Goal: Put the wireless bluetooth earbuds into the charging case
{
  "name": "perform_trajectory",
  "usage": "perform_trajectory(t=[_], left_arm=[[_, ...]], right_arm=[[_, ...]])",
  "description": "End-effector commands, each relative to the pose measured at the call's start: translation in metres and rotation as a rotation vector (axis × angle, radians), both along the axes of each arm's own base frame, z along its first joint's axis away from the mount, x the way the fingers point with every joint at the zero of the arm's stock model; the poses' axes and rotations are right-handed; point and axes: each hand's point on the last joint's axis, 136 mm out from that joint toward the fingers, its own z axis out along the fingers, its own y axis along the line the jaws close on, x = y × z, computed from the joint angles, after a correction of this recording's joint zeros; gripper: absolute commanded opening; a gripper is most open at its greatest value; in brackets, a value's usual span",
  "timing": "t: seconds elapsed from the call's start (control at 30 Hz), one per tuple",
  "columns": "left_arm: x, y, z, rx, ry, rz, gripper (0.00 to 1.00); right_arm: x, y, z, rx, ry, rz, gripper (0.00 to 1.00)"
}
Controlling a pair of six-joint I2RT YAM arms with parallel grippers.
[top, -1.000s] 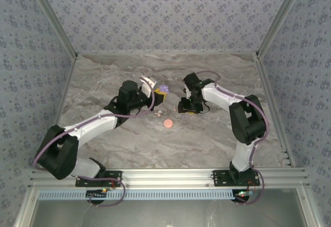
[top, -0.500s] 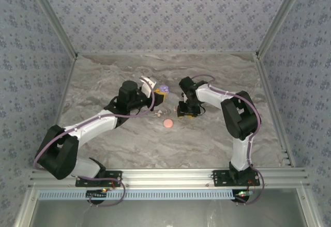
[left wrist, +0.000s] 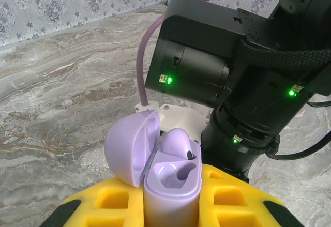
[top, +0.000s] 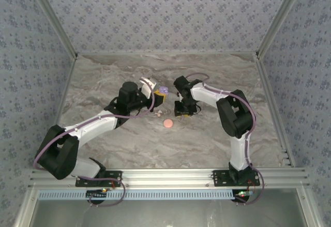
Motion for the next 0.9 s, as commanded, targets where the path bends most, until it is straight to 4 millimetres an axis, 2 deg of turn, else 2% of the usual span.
perform_trajectory(t=[0.0,0.33,0.6,0.87], left_arm=[[-0.001,0.003,0.019,-0.023,-0.054,0.004,0.14],[-0.001,0.003,0.02,-0.024,-0.055,0.007,0.14],[-0.001,0.004,0.018,-0.017,-0.052,0.011,0.14],[-0.001,0.005,0.017,-0.011,-0.05,0.015,0.14]], right_arm=[[0.0,0.012,-0.003,-0.012,-0.012,0.069,0.35],[-0.002,0.009,-0.011,-0.106,-0.017,0.114,0.32],[-0.001,-0.001,-0.017,-0.159,-0.022,0.104,0.23],[0.008,-0.02,-0.004,-0.159,-0.046,0.174,0.19]])
